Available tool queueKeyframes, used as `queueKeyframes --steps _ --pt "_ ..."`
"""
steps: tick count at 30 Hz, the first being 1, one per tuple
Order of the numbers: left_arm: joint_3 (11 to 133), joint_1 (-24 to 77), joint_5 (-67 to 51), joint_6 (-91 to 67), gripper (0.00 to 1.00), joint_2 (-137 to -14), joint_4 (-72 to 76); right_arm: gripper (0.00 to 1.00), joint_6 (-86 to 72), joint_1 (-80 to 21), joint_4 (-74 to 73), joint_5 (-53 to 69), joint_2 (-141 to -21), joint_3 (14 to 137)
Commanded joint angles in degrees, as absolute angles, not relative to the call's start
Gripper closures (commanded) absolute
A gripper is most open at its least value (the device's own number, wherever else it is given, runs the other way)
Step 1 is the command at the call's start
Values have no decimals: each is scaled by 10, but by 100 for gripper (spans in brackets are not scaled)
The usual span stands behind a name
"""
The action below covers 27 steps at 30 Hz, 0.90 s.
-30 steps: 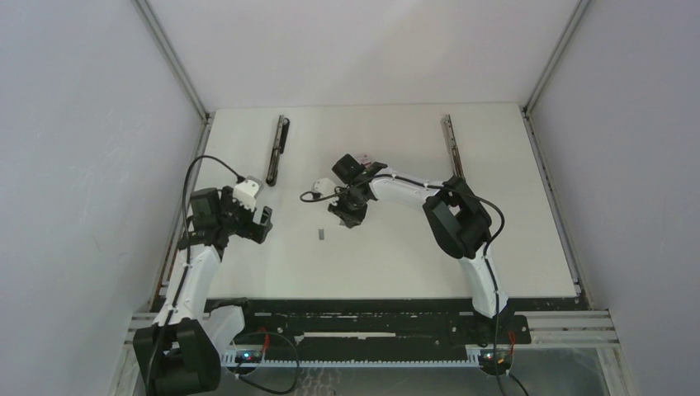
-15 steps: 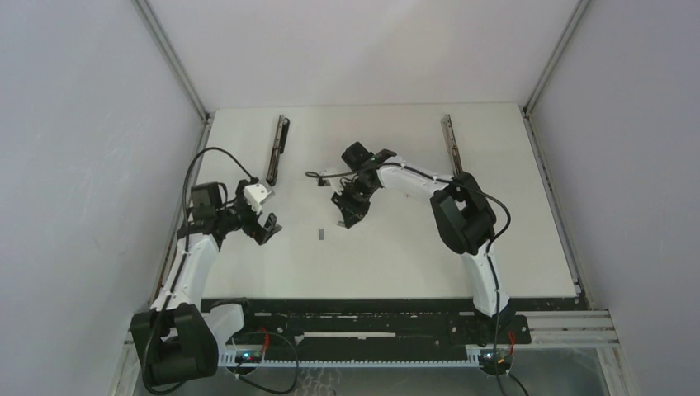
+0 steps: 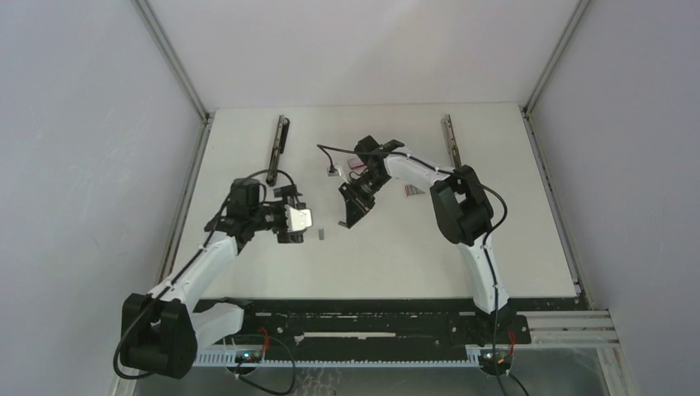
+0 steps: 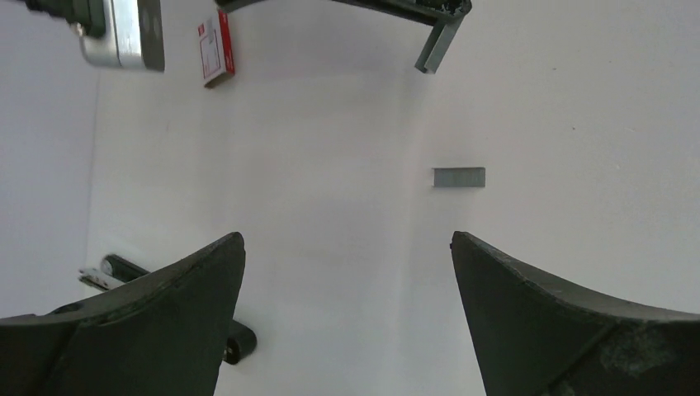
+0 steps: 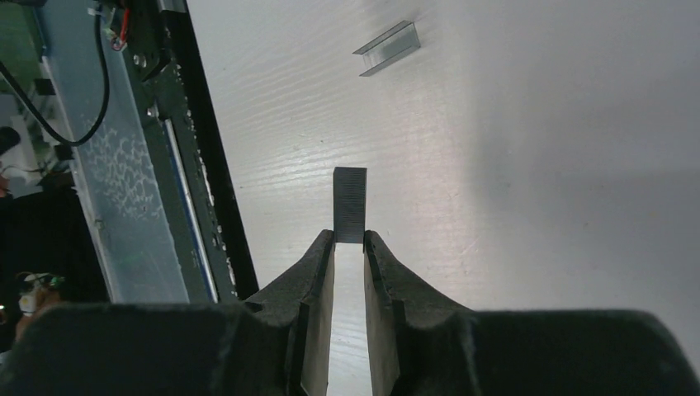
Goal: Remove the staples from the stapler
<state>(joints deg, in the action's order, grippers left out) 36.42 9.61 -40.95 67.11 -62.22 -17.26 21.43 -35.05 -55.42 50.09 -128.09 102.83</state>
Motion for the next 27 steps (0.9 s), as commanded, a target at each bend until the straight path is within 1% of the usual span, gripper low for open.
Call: queueKeyframes --steps 1,4,6,12,17,19,27 --pt "355 154 -346 718 1 -636 -95 82 205 -344 -571 557 -1283 1051" --pt "364 186 -336 737 3 -655 -95 82 202 -341 -572 567 -1286 1051" --pt "375 207 -324 754 5 -672 -105 82 200 -338 -573 572 -1286 1050" --pt "397 262 -281 770 16 -723 -112 82 197 -336 -573 585 -1286 1051" --pt "404 303 -255 746 22 -745 -82 82 196 -334 -573 591 -1288 1051" --pt "404 312 -250 745 25 -751 -74 82 196 -333 -574 593 -1289 1051" --pt "411 347 -223 731 39 -772 -59 82 197 -333 -576 596 -1291 1051"
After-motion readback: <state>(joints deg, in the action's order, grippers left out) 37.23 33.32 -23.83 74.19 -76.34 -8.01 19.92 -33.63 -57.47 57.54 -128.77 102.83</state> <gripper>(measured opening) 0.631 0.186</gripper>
